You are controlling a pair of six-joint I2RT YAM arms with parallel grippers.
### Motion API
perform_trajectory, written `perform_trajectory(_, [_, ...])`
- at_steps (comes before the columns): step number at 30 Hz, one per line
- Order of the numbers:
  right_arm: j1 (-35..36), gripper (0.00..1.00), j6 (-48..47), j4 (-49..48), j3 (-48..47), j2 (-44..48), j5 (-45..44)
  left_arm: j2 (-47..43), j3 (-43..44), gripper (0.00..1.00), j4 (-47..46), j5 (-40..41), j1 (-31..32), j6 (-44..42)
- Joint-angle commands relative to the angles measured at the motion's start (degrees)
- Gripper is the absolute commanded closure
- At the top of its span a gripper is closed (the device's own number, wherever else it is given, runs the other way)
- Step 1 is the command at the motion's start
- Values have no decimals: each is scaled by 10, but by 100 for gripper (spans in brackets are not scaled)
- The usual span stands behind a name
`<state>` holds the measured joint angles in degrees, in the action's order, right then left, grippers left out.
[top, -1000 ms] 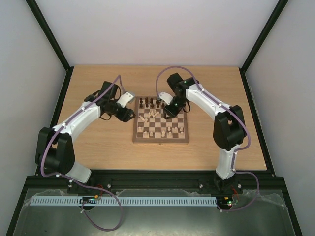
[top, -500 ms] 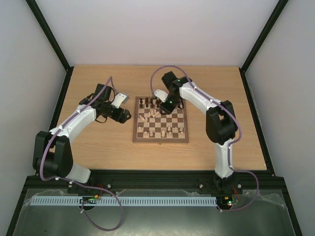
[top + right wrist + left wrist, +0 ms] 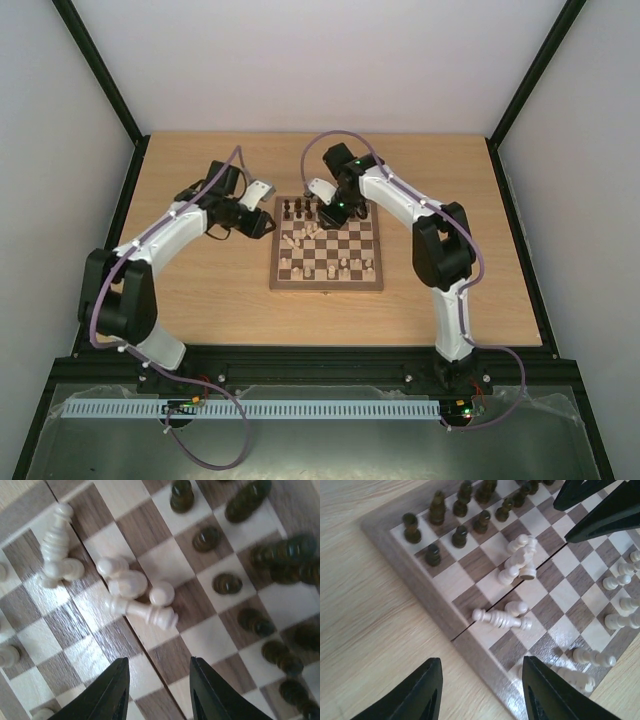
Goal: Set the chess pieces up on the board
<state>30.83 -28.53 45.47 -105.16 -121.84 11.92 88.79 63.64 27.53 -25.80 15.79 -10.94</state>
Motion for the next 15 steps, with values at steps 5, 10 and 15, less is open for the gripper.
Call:
perform_trajectory(5, [-43,66,52,-10,99,105,-15,90,72,55,20,12,82,-22])
perform_trajectory(10, [-61,65,68,-27,142,149,-56,138,91,56,27,34,107,-6])
perform_trajectory(15, [-72,65,70,-32,172,173,-62,164,108,56,24,74,114,1])
